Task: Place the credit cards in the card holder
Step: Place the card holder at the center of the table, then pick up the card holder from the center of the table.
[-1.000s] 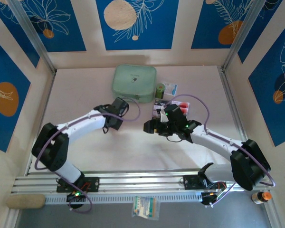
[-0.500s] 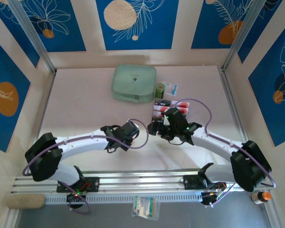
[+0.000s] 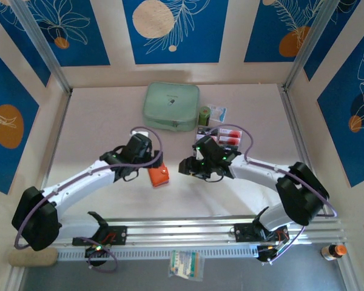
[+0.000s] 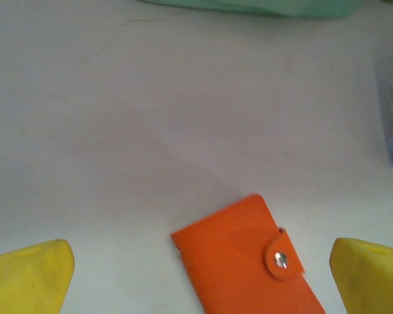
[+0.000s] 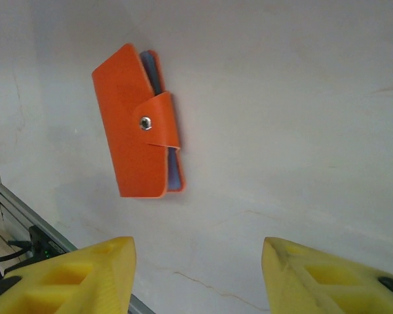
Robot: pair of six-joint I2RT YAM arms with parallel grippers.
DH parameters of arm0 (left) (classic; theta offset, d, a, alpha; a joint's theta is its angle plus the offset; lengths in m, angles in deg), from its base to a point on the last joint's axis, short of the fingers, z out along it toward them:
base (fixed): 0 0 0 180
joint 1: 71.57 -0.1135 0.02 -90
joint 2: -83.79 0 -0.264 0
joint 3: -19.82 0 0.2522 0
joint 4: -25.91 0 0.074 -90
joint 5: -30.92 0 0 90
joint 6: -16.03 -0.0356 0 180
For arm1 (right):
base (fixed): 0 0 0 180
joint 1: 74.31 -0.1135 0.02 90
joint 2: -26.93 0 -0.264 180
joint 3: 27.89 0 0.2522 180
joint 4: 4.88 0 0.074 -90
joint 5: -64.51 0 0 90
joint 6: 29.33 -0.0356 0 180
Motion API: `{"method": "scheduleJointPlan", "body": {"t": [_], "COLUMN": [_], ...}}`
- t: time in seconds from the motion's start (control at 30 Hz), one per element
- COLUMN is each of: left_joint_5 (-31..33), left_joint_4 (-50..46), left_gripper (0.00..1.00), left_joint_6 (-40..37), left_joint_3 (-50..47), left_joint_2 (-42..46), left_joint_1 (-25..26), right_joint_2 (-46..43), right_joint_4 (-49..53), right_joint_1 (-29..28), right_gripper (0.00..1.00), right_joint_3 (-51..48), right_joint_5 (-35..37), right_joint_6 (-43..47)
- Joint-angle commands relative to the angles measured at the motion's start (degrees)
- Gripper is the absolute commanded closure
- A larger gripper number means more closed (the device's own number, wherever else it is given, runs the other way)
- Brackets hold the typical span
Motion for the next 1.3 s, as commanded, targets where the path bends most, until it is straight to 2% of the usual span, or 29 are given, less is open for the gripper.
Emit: {"method": "scheduleJointPlan", "body": {"t": [0.0, 0.3, 0.4, 0.6, 0.83, 1.03, 1.17, 1.27], "left_joint_5": [-6.15, -7.95, -8.32, -8.5, -8.85, -9.34, -9.73, -9.99], "left_joint_4": [2.42, 2.85, 2.99, 3.08, 3.3, 3.1, 3.05, 3.17], "left_gripper": [0.0, 0.0, 0.0, 0.0, 0.0, 0.0, 0.0, 0.0], "left_joint_6": [3.95, 3.45, 3.55, 3.4, 3.34, 3.3, 3.53, 3.95], "left_joint_3": [-0.72, 0.57, 0.39, 0.06, -0.23, -0.23, -0.29, -0.39], "left_joint_2": [-0.56, -3.2, -3.2, -3.3, -3.62, -3.99, -4.25, -4.17], "left_joint_1": [-3.69, -6.53, -6.93, -7.32, -7.42, -7.42, -7.42, -7.42], "right_joint_2": [3.84, 11.83, 13.69, 15.34, 16.88, 18.15, 18.76, 19.05], "right_joint_4": [-0.49, -8.57, -11.63, -13.17, -14.22, -15.6, -16.55, -17.82], "right_joint_1": [-2.65, -6.16, -6.26, -6.55, -6.08, -5.7, -5.42, -4.92], "right_gripper": [0.47, 0.48, 0.54, 0.61, 0.62, 0.67, 0.76, 0.87], "right_joint_3": [3.54, 3.38, 3.19, 4.05, 5.11, 6.0, 6.01, 5.5], "right_joint_5": [-1.62, -2.22, -3.17, -4.0, -4.69, -5.31, -5.73, -6.32], "right_joint_6": [-1.89, -9.39, -10.93, -11.17, -11.38, -11.69, -12.0, -12.35]}}
